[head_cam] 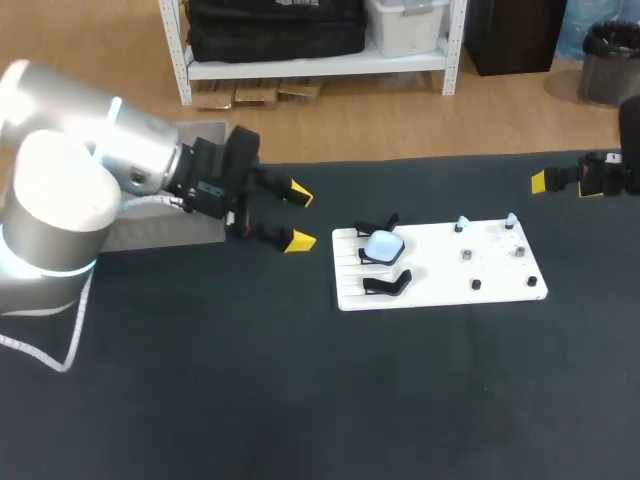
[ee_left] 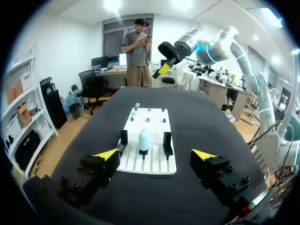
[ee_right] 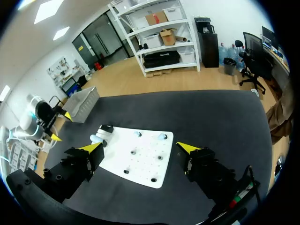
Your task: Pick up each earbud case from the left stands, insert the matching earbuds, close the lid, and place the case in the box.
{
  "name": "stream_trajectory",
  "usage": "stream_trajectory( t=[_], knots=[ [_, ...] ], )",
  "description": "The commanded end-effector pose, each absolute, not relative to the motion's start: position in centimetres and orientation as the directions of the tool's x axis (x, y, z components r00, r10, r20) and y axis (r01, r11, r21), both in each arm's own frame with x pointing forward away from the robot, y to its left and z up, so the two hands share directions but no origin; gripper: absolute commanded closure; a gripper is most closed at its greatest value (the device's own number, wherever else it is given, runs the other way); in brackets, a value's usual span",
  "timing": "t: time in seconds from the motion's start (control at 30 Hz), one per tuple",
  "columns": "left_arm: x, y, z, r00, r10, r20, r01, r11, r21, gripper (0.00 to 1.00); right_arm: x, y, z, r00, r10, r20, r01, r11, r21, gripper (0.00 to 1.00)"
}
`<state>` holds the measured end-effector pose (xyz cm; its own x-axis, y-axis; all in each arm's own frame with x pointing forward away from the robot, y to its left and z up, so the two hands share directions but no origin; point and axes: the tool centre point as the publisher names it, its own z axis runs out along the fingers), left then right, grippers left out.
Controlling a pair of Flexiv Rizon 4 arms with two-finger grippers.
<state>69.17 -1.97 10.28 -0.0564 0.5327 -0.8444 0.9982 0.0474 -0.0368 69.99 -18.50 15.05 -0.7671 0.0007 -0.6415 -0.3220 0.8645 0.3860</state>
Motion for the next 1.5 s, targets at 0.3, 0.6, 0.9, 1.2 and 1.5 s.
stream_trajectory(
  t=[0.3, 0.6, 0.9, 1.2, 1.5],
  knots=[
    [69.5, -3.9, 7.9, -0.014, 0.513, -0.858, 1.000, 0.031, 0.002, 0.13, 70.1, -18.6, 15.0, -0.767, -0.001, -0.641, -0.326, 0.862, 0.389, 0.00],
    [70.1, -5.2, 6.0, -0.013, 0.512, -0.859, 1.000, -0.001, -0.015, 0.43, 70.1, -18.6, 15.0, -0.767, -0.001, -0.641, -0.326, 0.862, 0.389, 0.00],
    [71.0, -6.8, 4.7, -0.010, 0.531, -0.848, 0.999, -0.034, -0.033, 0.33, 70.1, -18.6, 15.0, -0.767, -0.001, -0.641, -0.326, 0.862, 0.389, 0.00],
    [72.2, -7.9, 4.0, -0.025, 0.540, -0.842, 0.996, -0.057, -0.065, 0.44, 70.1, -18.6, 15.0, -0.767, -0.001, -0.641, -0.326, 0.862, 0.389, 0.00],
    [72.0, -9.1, 3.4, -0.032, 0.535, -0.844, 0.991, -0.096, -0.099, 0.51, 70.1, -18.6, 15.0, -0.767, -0.001, -0.641, -0.326, 0.862, 0.389, 0.00]
  ],
)
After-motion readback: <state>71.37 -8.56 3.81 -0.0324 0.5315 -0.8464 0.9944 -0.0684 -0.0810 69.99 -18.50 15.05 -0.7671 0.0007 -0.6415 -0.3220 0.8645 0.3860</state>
